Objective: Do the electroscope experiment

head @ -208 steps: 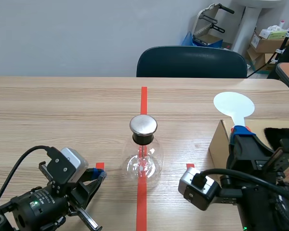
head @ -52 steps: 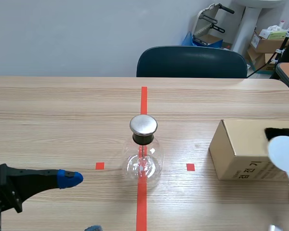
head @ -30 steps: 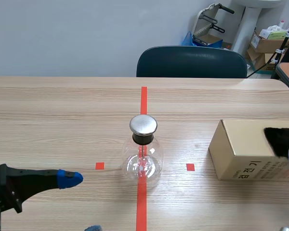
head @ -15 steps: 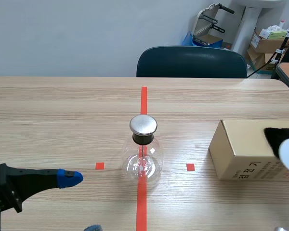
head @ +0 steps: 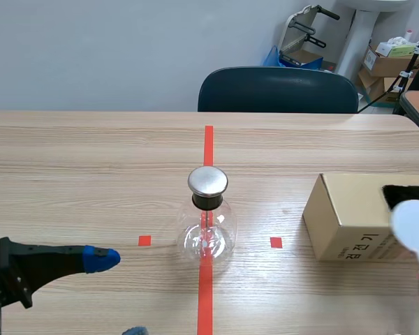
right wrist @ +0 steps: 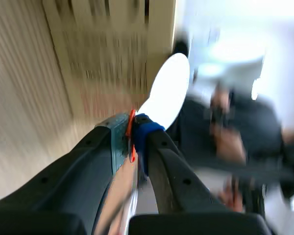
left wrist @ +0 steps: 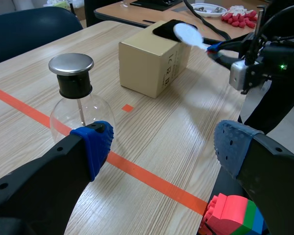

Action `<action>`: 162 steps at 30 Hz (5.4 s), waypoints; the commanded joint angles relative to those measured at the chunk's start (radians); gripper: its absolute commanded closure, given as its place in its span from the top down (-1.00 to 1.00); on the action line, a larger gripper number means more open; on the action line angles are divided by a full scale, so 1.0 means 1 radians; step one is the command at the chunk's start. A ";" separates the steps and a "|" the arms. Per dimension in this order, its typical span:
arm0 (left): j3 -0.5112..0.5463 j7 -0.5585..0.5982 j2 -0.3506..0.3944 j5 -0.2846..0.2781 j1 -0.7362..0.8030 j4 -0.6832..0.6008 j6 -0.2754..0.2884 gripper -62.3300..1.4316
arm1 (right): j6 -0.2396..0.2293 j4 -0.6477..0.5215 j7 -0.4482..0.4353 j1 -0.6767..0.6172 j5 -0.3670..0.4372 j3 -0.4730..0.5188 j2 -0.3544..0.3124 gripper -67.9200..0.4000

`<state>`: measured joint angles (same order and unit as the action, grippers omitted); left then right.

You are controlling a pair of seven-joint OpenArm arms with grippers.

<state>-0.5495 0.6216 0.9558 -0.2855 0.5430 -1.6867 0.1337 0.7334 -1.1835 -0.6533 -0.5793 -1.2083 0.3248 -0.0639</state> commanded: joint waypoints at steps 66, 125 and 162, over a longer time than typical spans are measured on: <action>0.002 0.009 -0.013 -0.003 0.005 -0.023 0.008 0.46 | 0.045 -0.006 0.014 0.000 0.008 0.001 -0.016 -0.94; 0.002 0.006 -0.013 -0.003 0.005 -0.023 0.008 0.46 | 0.050 -0.006 0.265 0.000 0.008 0.003 -0.011 -0.94; 0.002 -0.048 -0.013 -0.002 0.002 -0.023 0.008 0.44 | 0.050 -0.093 0.177 -0.005 0.005 -0.005 -0.013 -0.94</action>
<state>-0.5495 0.5629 0.9501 -0.2855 0.5430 -1.6867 0.1345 0.7322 -1.2339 -0.4870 -0.5846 -1.2217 0.3244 -0.0612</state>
